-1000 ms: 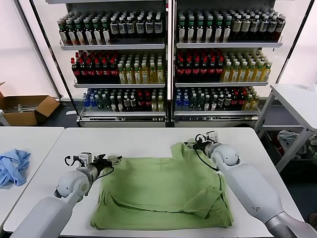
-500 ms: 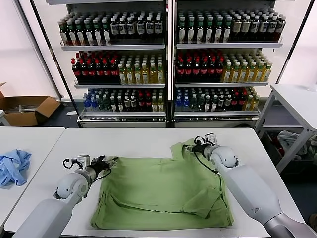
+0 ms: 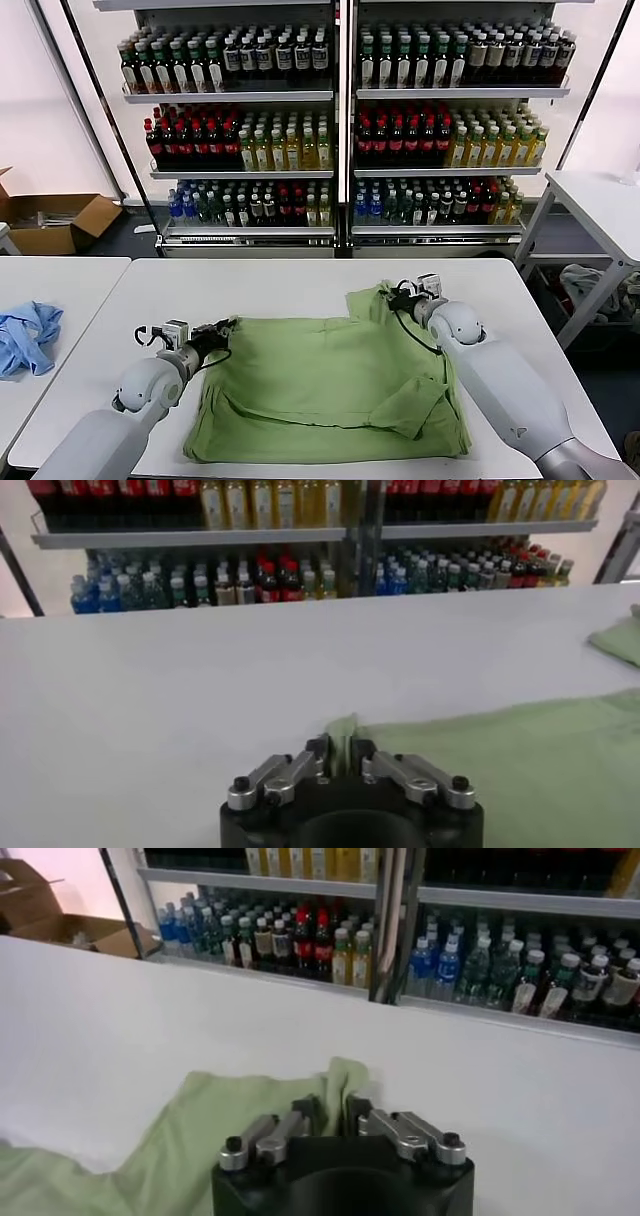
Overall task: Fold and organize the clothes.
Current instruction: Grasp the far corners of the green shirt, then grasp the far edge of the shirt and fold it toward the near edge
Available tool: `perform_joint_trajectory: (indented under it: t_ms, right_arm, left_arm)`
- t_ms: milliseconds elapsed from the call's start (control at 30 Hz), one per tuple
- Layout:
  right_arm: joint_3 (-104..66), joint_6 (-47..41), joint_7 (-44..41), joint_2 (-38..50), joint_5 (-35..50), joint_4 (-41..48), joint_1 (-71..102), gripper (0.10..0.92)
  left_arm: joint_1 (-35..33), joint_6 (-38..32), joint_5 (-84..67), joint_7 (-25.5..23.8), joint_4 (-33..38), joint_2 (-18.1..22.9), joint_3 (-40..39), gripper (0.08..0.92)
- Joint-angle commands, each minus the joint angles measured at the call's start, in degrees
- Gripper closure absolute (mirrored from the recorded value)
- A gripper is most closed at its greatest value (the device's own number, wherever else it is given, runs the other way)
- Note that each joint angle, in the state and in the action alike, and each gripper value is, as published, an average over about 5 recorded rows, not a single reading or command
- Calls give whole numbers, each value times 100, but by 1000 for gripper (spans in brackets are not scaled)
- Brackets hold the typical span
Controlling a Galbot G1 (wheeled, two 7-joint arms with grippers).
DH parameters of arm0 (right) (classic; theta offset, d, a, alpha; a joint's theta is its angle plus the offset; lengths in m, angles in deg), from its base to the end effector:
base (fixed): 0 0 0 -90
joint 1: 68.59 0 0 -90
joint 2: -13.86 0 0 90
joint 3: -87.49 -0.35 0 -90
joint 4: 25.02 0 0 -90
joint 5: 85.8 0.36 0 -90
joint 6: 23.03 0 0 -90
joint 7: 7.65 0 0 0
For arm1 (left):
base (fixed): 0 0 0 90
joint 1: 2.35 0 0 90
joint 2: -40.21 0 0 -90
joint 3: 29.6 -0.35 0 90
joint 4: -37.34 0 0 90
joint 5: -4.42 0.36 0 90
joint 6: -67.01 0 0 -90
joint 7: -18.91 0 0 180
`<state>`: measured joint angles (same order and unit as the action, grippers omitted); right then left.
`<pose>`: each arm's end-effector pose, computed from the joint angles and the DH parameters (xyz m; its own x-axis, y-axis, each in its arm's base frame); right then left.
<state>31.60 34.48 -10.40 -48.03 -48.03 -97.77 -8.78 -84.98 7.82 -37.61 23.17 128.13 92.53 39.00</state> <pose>0.4943 -0.0451 -0.2836 -0.7557 -0.3124 0.5756 -0.3701 0.9288 0.0183 0.3777 0.1070 -0.3074 -0.7804 0.2053 0.5906 0.2340 0.9718 -0.0286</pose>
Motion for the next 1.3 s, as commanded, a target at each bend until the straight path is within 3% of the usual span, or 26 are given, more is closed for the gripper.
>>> perform_joint_trajectory:
  t_ms: [33,233,700,1033,1300]
  right_arm:
    - [-163,-4,20,220,161,-794,70,888]
    - [-306,-62,145,704,417,-1922,411,918]
    - [-1607,-50,84,2196,372,-4531,2867,918]
    - [-3095,43,-85,2498,130,-5170,4833,918]
    - [-3858,182,-177,2375,-99,-5590,6084,918]
  left_arm:
    - [-87,-407,95,118,400,-92,70,888]
    - [-321,-482,-26,280,1020,-316,256,914]
    - [-1731,-764,20,1008,2635,-1122,787,914]
    - [-3147,-826,549,1016,3230,-1426,1220,914]
    - [-3668,-877,1065,961,3546,-1386,1167,914]
